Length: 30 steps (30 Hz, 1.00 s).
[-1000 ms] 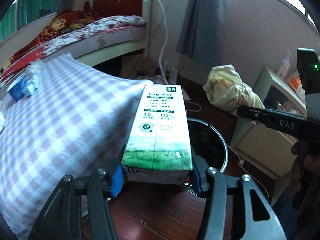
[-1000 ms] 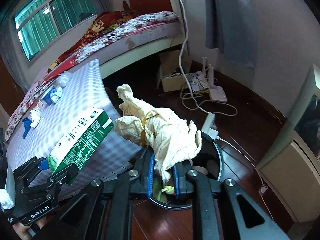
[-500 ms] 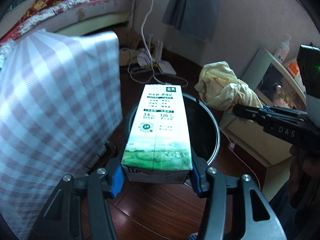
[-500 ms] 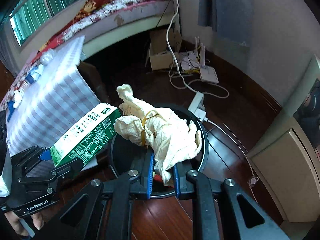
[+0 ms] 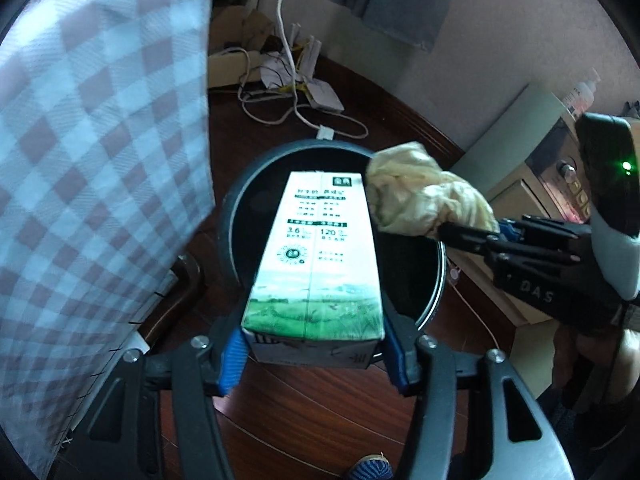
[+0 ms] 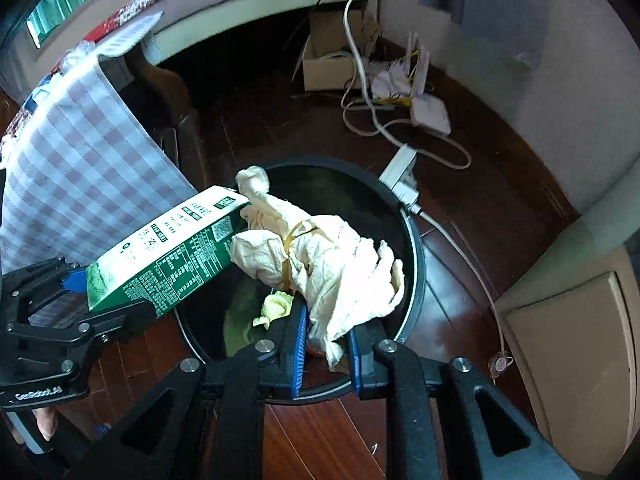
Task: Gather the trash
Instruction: 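Carry the carton and tan paper over the black bucket and open both grippers, then move both tools back over the bed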
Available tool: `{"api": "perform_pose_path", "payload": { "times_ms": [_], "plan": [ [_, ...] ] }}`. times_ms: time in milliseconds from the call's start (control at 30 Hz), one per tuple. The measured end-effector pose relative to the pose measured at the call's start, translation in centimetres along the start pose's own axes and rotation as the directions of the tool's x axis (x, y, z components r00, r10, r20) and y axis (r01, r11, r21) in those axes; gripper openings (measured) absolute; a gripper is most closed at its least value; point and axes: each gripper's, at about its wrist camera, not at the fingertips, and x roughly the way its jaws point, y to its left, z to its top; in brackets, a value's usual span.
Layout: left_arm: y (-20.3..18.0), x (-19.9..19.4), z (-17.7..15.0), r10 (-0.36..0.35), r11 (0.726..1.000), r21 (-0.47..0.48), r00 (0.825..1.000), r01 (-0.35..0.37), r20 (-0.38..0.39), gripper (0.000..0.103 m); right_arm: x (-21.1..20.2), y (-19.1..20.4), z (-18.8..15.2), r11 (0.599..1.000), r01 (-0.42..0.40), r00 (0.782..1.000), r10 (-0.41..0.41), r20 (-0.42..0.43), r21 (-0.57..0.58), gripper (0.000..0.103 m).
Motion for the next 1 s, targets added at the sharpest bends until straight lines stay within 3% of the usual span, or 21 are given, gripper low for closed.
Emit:
{"api": "perform_pose_path", "payload": {
  "times_ms": [33,67,100,133,433,667,1000],
  "plan": [
    [-0.1,0.3,0.2,0.011,1.000,-0.001,1.000,-0.011,0.002,0.079,0.5,-0.1,0.0,1.000,0.004,1.000,-0.004,-0.024,-0.008,0.038],
    [-0.1,0.2,0.0,0.047,0.999,-0.009,0.999,-0.047,0.011,0.090,1.3,-0.4,-0.1,0.997,0.071,0.996,-0.072,-0.056,-0.018,0.053],
    [0.2,0.4,0.0,0.058,0.998,-0.014,0.998,-0.057,0.014,0.103,1.6,-0.7,-0.3,0.992,0.124,0.990,-0.125,-0.066,-0.020,0.086],
    [0.6,0.1,-0.5,0.069,0.997,-0.027,0.997,-0.068,0.023,0.102,1.8,-1.1,-0.5,0.986,0.164,0.984,-0.164,-0.074,-0.012,0.102],
    [2.4,-0.3,-4.0,0.214,0.974,-0.075,0.977,-0.212,0.021,0.102,0.3,-1.1,-2.6,0.985,0.174,0.984,-0.174,-0.044,0.009,0.102],
    [3.1,-2.1,-5.0,0.267,0.961,-0.085,0.963,-0.263,0.045,0.102,-1.3,1.3,-2.5,0.988,0.153,0.988,-0.153,0.005,-0.010,0.102],
    [4.5,-5.2,-5.6,0.280,0.955,-0.121,0.956,-0.269,0.088,0.102,-3.1,4.1,-2.0,0.991,0.126,0.991,-0.124,0.048,-0.040,0.102]
  ]
}}
